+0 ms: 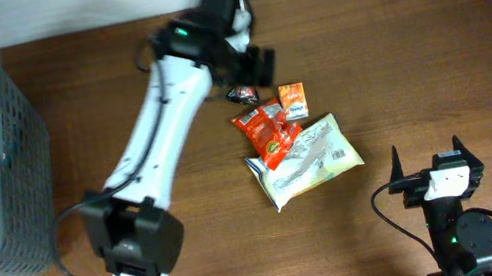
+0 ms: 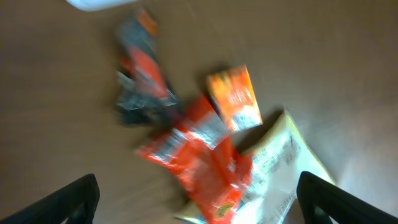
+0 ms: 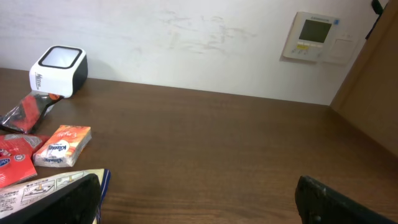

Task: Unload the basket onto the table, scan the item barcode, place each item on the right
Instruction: 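Carry the red bag toward the scanner and release it on the pile, then return the left gripper into the basket over the teal Listerine bottle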

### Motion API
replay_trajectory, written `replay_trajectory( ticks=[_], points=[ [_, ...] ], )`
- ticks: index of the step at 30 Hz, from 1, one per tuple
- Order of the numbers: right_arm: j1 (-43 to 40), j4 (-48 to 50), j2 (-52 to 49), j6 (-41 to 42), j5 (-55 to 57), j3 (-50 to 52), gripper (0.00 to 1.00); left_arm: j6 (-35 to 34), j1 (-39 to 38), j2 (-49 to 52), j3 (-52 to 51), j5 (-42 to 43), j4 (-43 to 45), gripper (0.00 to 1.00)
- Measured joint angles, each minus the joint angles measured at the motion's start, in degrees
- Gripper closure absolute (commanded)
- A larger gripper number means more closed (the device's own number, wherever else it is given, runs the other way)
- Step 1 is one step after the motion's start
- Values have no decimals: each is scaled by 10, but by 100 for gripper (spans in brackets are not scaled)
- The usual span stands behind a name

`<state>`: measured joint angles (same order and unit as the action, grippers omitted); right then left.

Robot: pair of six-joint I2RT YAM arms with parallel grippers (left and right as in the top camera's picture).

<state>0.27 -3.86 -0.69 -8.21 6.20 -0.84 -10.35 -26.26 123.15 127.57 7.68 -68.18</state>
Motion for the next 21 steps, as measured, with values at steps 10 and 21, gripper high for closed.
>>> replay_trajectory(
  ticks=[10,21],
  points=[
    [0,0,0,0,0,0,2,5,212,-41,276,-140,-111,0],
    [0,0,0,0,0,0,2,6,527,-35,287,-175,-88,6]
  ],
)
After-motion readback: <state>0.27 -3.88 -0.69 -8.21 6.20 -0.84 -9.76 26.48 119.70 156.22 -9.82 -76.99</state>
